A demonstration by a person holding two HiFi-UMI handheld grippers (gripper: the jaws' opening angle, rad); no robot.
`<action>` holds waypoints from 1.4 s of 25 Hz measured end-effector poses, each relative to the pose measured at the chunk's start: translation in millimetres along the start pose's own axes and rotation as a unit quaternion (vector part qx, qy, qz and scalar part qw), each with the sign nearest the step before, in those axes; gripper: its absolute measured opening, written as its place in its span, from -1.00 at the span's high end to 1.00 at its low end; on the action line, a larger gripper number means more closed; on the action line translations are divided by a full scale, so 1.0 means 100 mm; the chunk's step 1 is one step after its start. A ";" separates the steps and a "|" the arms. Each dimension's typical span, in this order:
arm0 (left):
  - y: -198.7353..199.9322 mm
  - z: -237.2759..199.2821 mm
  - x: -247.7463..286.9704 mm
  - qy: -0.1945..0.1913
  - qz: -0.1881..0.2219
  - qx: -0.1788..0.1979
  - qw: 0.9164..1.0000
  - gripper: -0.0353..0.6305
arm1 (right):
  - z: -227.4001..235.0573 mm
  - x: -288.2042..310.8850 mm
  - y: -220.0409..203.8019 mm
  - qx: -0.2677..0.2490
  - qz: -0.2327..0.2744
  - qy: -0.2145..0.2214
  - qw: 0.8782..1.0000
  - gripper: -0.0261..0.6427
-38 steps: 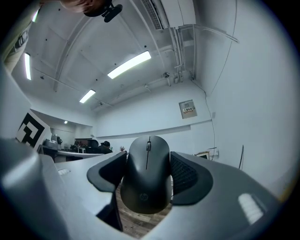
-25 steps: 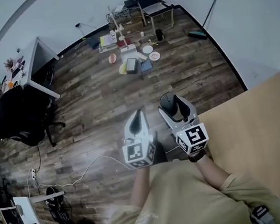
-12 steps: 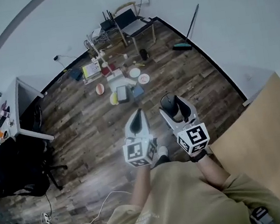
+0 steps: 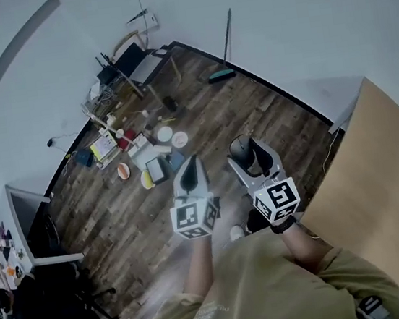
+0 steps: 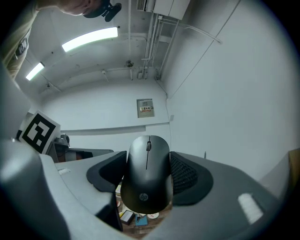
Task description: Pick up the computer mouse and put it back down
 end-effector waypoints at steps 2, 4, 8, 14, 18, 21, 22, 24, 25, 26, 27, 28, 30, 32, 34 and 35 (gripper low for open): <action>-0.12 0.22 0.45 -0.037 -0.002 0.001 0.999 0.91 | 0.41 0.05 0.05 -0.008 0.010 -0.031 0.999 0.04; -0.22 0.51 0.93 -0.075 -0.005 0.001 0.997 0.91 | 0.87 0.09 0.13 -0.014 0.021 -0.062 0.998 0.04; -0.44 1.37 1.84 -0.180 -0.014 -0.005 0.984 0.91 | 1.85 -0.08 0.32 -0.028 0.042 -0.151 0.987 0.04; -0.92 2.75 2.49 -0.323 -0.049 -0.024 0.945 0.91 | 2.85 -0.86 0.45 -0.041 0.060 -0.286 0.955 0.04; -1.16 3.51 2.64 -0.411 -0.070 -0.032 0.908 0.91 | 3.27 -1.35 0.49 -0.044 0.059 -0.370 0.926 0.04; -1.34 4.04 2.78 -0.464 -0.081 -0.043 0.881 0.91 | 3.60 -1.69 0.53 -0.054 0.061 -0.427 0.901 0.04; -1.41 4.19 2.83 -0.481 -0.085 -0.046 0.871 0.91 | 3.72 -1.78 0.54 -0.057 0.062 -0.444 0.892 0.04; -1.55 4.47 2.96 -0.511 -0.093 -0.051 0.853 0.91 | 3.98 -1.93 0.54 -0.060 0.062 -0.478 0.874 0.04; -1.62 4.58 3.03 -0.522 -0.095 -0.053 0.846 0.91 | 4.11 -1.98 0.53 -0.060 0.061 -0.493 0.866 0.04; -1.69 4.68 3.12 -0.532 -0.096 -0.054 0.840 0.91 | 4.25 -2.00 0.51 -0.060 0.058 -0.508 0.857 0.04; -1.75 4.75 3.23 -0.540 -0.096 -0.056 0.834 0.91 | 4.39 -2.01 0.50 -0.061 0.054 -0.520 0.850 0.04; -1.79 4.82 3.34 -0.547 -0.094 -0.057 0.830 0.91 | 4.54 -2.01 0.49 -0.064 0.049 -0.531 0.844 0.04; -1.86 4.93 3.59 -0.556 -0.088 -0.062 0.824 0.91 | 4.83 -1.99 0.51 -0.075 0.036 -0.547 0.833 0.04; -1.92 5.03 3.85 -0.557 -0.086 -0.068 0.823 0.91 | 5.12 -1.97 0.52 -0.084 0.020 -0.560 0.824 0.04; -1.99 5.12 4.10 -0.561 -0.088 -0.067 0.820 0.91 | 5.42 -1.95 0.51 -0.086 0.004 -0.572 0.815 0.04; -2.02 5.16 4.21 -0.565 -0.088 -0.065 0.818 0.91 | 5.56 -1.95 0.50 -0.085 -0.005 -0.579 0.811 0.05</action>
Point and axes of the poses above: the fingertips, and each gripper's own axes: x forward along the fingers, z to its right, y out of its top, the point moved 4 cm from there along -x, backward along the fingers, and after that the axes turned 11 degrees about z, right-handed, at the moved point
